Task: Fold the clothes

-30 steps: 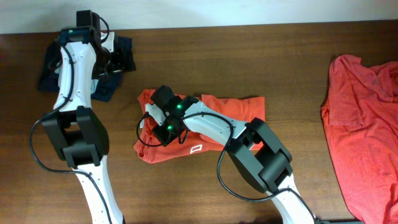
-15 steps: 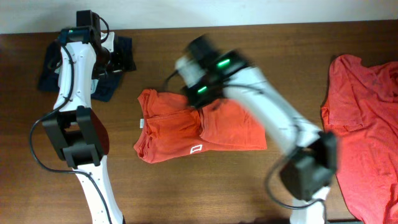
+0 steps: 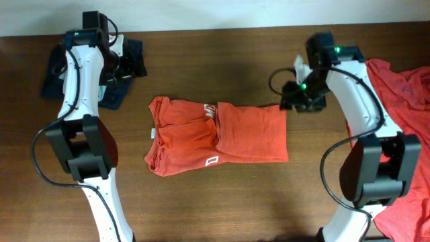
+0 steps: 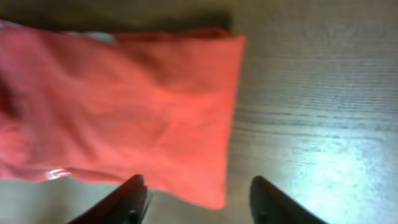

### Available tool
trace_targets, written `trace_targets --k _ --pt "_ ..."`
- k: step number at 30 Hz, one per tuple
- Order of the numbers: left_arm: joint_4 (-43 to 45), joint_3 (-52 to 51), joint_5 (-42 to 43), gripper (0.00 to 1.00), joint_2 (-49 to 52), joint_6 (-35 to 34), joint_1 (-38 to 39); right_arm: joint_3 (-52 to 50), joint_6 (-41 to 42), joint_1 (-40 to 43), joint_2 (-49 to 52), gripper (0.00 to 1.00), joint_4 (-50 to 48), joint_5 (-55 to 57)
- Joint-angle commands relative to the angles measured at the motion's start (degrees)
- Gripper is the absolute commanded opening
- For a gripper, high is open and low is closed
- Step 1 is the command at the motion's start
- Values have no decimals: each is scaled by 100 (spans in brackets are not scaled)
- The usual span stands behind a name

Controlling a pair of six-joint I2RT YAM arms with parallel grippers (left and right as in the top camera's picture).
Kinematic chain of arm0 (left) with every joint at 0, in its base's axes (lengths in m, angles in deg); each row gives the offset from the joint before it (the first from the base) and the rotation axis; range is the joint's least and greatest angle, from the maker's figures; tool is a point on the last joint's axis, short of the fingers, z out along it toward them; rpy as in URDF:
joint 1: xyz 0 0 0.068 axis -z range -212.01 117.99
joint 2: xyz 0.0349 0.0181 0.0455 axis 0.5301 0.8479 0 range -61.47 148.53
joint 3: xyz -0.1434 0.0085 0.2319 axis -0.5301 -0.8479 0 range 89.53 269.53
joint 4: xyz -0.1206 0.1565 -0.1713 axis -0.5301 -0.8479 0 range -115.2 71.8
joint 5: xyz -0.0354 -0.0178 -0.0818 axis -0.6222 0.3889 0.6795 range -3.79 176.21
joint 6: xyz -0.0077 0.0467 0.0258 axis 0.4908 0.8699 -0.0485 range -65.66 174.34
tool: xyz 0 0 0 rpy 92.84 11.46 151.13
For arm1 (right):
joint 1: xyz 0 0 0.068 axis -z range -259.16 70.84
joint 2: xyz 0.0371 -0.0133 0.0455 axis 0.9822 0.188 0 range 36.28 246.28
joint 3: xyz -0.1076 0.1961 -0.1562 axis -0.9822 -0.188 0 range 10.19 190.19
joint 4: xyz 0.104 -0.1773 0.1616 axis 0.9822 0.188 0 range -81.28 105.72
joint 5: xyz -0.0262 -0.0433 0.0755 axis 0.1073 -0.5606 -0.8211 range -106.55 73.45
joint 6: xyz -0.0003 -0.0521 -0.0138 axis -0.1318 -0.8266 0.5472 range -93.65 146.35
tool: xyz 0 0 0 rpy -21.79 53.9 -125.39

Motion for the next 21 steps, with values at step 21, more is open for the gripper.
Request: trace_targets --k 21 --pt "11 83 -22 99 -63 92 -13 -2680 -627 459 66 52 -2706 -1659"
